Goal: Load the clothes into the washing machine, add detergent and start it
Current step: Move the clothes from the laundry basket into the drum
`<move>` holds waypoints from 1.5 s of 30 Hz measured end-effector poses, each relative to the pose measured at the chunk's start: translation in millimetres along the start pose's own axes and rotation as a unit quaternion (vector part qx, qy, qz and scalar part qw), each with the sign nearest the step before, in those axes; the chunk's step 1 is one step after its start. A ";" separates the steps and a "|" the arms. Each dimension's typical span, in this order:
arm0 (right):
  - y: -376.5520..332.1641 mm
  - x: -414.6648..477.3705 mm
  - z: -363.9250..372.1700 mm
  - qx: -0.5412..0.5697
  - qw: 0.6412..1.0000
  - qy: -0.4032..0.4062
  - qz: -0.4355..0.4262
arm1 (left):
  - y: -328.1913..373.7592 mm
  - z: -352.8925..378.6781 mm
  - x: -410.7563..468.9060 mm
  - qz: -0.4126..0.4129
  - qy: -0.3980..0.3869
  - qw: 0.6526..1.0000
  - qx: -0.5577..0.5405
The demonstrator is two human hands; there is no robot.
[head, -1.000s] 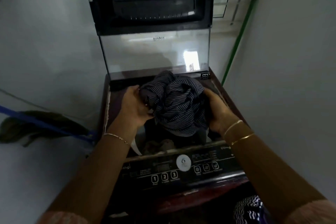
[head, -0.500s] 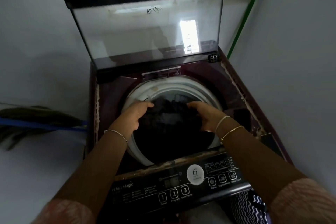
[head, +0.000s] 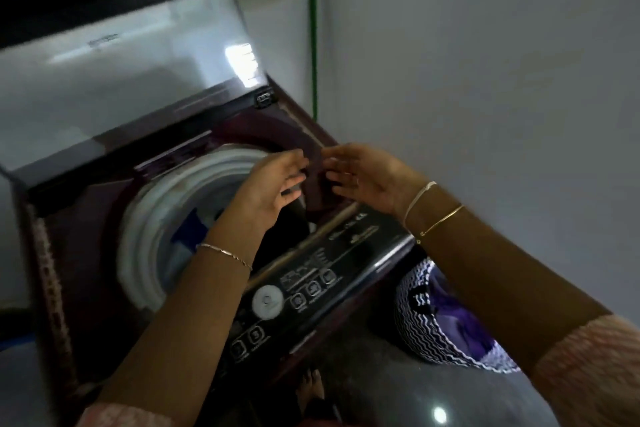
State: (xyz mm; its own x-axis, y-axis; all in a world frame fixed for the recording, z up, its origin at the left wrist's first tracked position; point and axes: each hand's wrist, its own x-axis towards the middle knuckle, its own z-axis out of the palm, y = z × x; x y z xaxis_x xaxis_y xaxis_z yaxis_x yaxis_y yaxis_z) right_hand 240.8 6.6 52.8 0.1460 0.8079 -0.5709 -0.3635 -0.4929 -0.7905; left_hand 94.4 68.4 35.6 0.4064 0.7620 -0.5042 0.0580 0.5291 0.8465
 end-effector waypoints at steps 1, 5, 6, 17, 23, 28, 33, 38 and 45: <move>-1.6 -12.2 -16.6 0.030 0.999 0.001 -0.018 | -2.6 21.4 -5.3 0.007 -0.017 1.000 -0.012; 1.8 -70.6 -91.8 0.083 0.994 0.025 -0.063 | -19.4 104.3 -27.2 0.011 -0.061 0.996 -0.057; 5.5 -85.8 -112.4 0.087 0.993 0.033 -0.071 | -25.5 125.7 -34.2 0.012 -0.067 0.996 -0.058; 103.2 -195.0 -335.2 0.232 0.958 0.169 -0.024 | -158.2 320.9 -90.2 -0.111 -0.127 0.985 -0.032; 146.1 -208.8 -391.3 0.225 0.951 0.213 0.017 | -199.6 355.5 -87.9 -0.144 -0.110 0.983 -0.002; 187.4 -185.6 -425.2 0.206 0.940 0.263 0.071 | -243.8 366.7 -51.4 -0.185 -0.080 0.978 0.044; 248.3 -118.3 -456.7 0.113 0.943 0.290 0.119 | -317.9 365.4 13.8 -0.249 -0.034 0.964 0.089; 339.5 -4.1 -494.1 -0.026 0.943 0.288 0.165 | -420.5 359.2 103.7 -0.296 -0.004 0.949 0.111; 496.5 163.9 -530.4 -0.417 0.865 0.157 0.231 | -545.4 362.9 221.1 -0.260 0.085 0.957 0.099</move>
State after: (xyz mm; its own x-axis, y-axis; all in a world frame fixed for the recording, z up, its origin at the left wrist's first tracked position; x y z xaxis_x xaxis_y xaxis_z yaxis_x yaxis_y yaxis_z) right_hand 572.2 -277.0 -550.8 0.4529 0.3993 -0.7971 0.3208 -0.9072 -0.2722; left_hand 483.5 -187.2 -475.6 0.1235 0.4736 -0.8720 0.3901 0.7849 0.4815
